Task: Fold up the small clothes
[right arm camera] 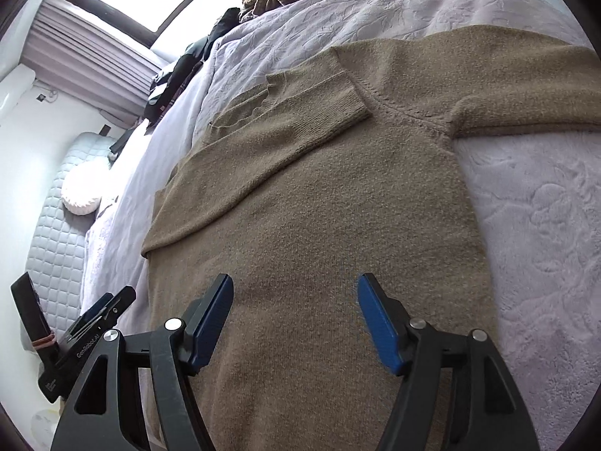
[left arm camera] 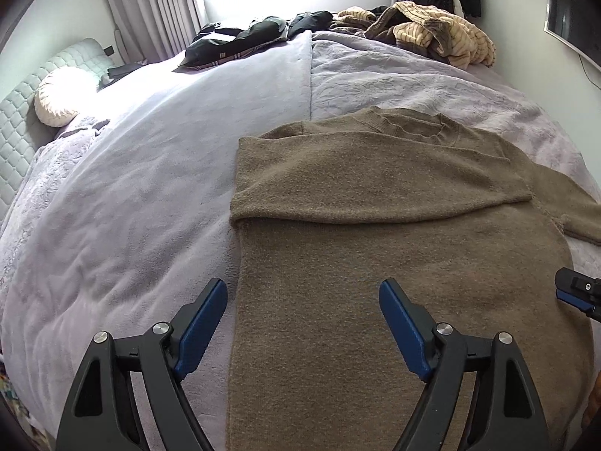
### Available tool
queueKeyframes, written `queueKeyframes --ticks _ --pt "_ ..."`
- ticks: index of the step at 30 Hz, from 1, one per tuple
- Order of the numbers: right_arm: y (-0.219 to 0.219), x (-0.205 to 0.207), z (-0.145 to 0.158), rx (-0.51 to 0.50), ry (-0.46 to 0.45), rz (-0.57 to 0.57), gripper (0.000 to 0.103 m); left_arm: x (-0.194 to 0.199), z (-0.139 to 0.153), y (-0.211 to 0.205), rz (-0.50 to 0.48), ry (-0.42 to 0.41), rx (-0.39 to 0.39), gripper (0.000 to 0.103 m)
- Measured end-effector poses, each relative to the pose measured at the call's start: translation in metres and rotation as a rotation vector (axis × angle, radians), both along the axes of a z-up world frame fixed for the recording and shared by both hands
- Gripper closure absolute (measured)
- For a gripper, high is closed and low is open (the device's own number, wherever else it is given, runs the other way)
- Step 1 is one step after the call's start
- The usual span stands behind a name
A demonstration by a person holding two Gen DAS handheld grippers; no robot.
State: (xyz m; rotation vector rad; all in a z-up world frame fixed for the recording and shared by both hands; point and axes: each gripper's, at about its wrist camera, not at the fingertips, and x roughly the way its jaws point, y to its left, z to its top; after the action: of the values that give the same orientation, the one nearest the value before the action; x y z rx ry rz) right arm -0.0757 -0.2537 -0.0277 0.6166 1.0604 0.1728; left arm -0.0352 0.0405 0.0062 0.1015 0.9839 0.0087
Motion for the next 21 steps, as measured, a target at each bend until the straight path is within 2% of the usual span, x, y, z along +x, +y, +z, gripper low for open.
queueKeyframes --ticks 5,6,7,10,13,16,19,21 --pt "-0.008 -0.003 -0.002 0.021 -0.005 -0.015 0.024 -0.001 -0.003 -0.014 -0.028 0.021 0.005 0.019" --pt "-0.011 -0.004 -0.002 0.024 -0.007 -0.019 0.024 -0.001 -0.004 -0.019 -0.039 0.018 0.004 0.016" --pt "-0.013 -0.005 -0.002 0.027 -0.008 -0.023 0.024 -0.001 -0.004 -0.022 -0.044 0.013 0.007 0.0" --pt "-0.024 -0.008 -0.002 0.038 -0.011 -0.042 0.023 -0.003 0.002 -0.036 -0.064 -0.016 0.037 0.0" --pt "-0.037 -0.011 -0.002 0.053 -0.017 -0.067 0.021 -0.002 0.003 -0.053 -0.096 0.009 0.062 0.0" --pt "-0.053 -0.015 -0.001 0.065 -0.028 -0.099 0.021 0.0 0.001 -0.065 -0.127 0.041 0.032 0.0" --pt "-0.072 -0.02 0.001 0.071 -0.041 -0.137 0.021 0.003 -0.008 -0.077 -0.138 0.077 0.042 0.0" --pt "-0.089 -0.024 0.002 0.074 -0.052 -0.171 0.021 0.003 -0.015 -0.084 -0.16 0.118 0.014 0.0"
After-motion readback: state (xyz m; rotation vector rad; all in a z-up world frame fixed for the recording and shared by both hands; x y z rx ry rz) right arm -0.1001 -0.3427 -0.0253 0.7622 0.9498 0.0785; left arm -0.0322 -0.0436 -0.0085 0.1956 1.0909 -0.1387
